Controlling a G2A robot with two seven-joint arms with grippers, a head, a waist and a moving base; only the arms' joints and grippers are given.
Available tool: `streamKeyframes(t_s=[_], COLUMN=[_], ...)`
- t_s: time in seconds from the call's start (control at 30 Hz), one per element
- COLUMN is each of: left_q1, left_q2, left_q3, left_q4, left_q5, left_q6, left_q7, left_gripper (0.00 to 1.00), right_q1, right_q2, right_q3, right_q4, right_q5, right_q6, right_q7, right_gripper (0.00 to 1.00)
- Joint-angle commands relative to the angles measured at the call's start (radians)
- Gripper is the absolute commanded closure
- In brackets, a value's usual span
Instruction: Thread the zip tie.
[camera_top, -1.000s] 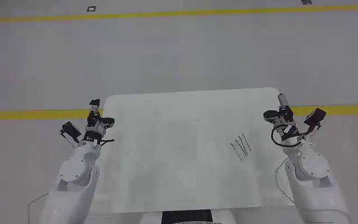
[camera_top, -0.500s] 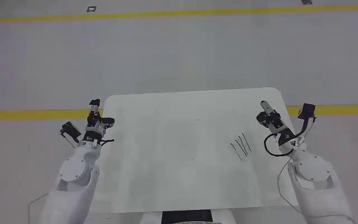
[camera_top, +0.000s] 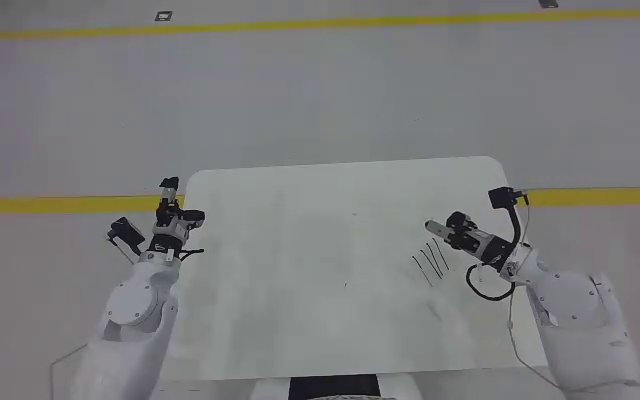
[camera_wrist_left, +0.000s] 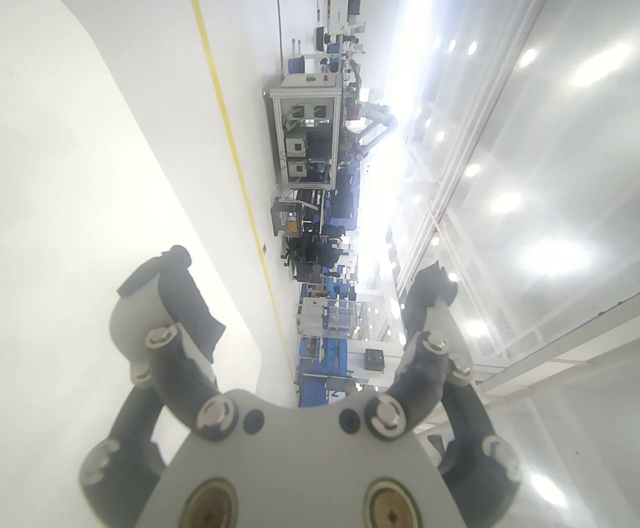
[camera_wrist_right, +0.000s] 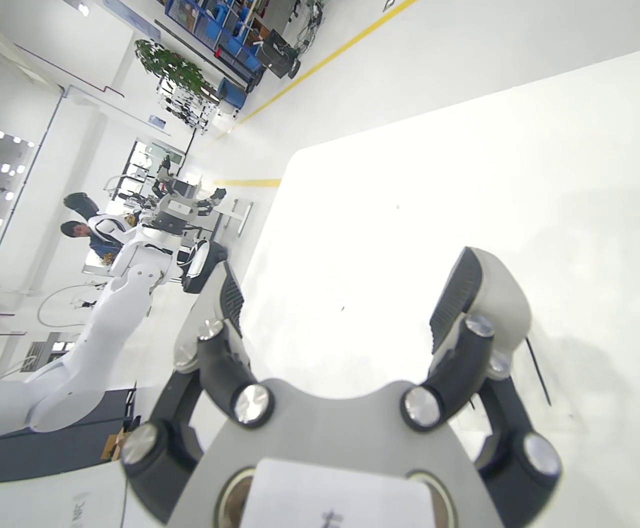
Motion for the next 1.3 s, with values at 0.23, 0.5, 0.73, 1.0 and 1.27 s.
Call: streamKeyframes(t_s=[0.23,0.5,0.73,1.0,1.27], left_q1=[0.0,0.0,0.0,0.0,0.0], left_q2=[0.0,0.0,0.0,0.0,0.0], left_q3=[0.0,0.0,0.0,0.0,0.0], left_q4=[0.0,0.0,0.0,0.0,0.0], left_q5=[0.0,0.0,0.0,0.0,0.0], left_q6=[0.0,0.0,0.0,0.0,0.0], left_q7=[0.0,0.0,0.0,0.0,0.0], left_gripper=[0.0,0.0,0.0,0.0,0.0], right_q1=[0.008,0.118,0.227,0.227,0.262], right_q2=[0.002,0.038,0.079,0.079,0.093], right_q3=[0.009,-0.007,-0.138,-0.138,-0.197], right_q4=[-0.009,-0.028,0.025,0.025,0.009], right_q5=[-0.03,-0.188,-0.215,-0.215,-0.321], right_q6=[-0.008,-0.025,-0.025,-0.025,-0.025], right_q7=[0.005,0.224,0.417,0.417,0.489], right_gripper=[0.0,0.0,0.0,0.0,0.0])
